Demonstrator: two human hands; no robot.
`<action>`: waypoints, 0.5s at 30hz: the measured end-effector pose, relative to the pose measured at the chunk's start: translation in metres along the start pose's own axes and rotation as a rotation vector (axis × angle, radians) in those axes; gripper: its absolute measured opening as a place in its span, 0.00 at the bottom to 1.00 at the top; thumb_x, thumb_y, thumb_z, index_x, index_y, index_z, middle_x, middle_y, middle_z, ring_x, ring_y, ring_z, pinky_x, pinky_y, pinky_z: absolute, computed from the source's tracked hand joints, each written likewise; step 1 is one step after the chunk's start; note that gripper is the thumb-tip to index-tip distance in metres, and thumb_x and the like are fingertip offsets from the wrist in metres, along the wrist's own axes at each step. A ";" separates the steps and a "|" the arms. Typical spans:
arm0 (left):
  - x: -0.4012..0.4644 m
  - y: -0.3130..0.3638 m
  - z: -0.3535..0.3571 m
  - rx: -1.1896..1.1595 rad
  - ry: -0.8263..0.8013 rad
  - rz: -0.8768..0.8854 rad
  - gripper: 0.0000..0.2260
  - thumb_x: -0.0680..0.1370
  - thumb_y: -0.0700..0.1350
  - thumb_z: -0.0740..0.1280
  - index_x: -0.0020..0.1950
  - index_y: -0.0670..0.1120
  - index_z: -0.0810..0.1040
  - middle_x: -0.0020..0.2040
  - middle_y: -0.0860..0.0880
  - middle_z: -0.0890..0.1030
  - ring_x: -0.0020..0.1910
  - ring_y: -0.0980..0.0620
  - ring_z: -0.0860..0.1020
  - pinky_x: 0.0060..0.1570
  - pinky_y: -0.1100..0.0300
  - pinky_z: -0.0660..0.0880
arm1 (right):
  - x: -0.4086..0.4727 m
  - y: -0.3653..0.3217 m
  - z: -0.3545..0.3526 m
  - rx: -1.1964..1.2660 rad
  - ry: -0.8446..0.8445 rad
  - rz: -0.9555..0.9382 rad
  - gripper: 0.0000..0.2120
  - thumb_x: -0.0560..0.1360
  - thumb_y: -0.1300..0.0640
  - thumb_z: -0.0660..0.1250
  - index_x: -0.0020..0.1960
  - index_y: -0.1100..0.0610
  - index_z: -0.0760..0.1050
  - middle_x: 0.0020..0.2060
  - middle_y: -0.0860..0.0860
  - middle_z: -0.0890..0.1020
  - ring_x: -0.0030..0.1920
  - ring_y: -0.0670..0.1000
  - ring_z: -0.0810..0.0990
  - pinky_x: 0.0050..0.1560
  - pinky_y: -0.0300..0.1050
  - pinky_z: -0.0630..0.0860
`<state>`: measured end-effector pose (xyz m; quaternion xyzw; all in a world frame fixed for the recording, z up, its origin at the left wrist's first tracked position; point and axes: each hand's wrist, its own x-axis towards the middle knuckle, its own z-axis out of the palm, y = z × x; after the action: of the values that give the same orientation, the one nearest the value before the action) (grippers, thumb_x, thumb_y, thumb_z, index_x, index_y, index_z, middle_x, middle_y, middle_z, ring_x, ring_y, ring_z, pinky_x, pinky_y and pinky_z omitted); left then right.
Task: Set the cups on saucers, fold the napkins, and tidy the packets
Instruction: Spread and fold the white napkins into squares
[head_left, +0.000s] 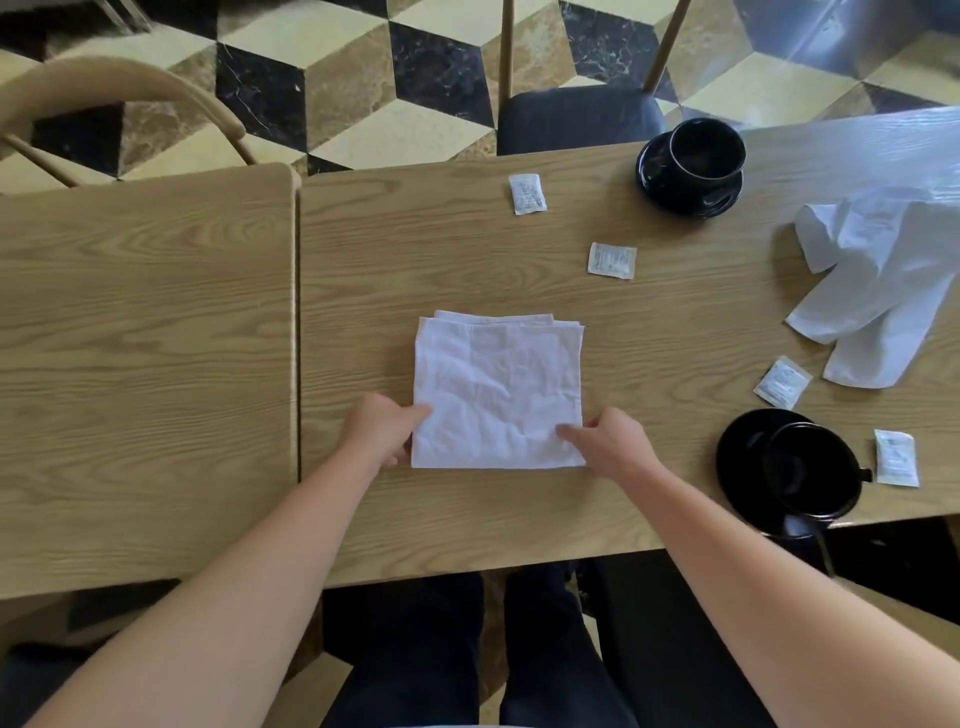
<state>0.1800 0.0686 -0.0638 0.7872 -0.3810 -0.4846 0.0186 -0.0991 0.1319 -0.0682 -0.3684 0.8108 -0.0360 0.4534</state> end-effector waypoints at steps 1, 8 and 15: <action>-0.006 -0.011 0.005 -0.011 -0.035 -0.032 0.15 0.73 0.53 0.74 0.45 0.41 0.83 0.39 0.44 0.86 0.35 0.46 0.85 0.34 0.55 0.81 | -0.007 0.004 0.006 0.010 -0.014 0.023 0.18 0.74 0.43 0.71 0.41 0.58 0.73 0.35 0.53 0.79 0.35 0.54 0.79 0.38 0.48 0.75; -0.036 -0.045 0.031 -0.386 -0.146 -0.184 0.10 0.76 0.42 0.74 0.52 0.37 0.79 0.36 0.43 0.80 0.29 0.51 0.76 0.23 0.62 0.73 | -0.034 0.013 0.017 0.116 -0.106 0.111 0.09 0.75 0.54 0.69 0.42 0.58 0.74 0.39 0.52 0.77 0.38 0.52 0.77 0.40 0.47 0.72; -0.080 -0.077 0.032 -0.359 -0.435 -0.341 0.11 0.78 0.40 0.71 0.57 0.37 0.79 0.37 0.40 0.86 0.32 0.48 0.82 0.30 0.58 0.80 | -0.064 0.035 0.003 0.223 -0.268 0.342 0.04 0.77 0.64 0.64 0.51 0.63 0.75 0.44 0.56 0.80 0.34 0.52 0.81 0.30 0.41 0.78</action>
<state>0.1810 0.1831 -0.0517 0.7017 -0.1474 -0.6970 -0.0060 -0.0961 0.1983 -0.0389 -0.1750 0.7849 0.0013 0.5943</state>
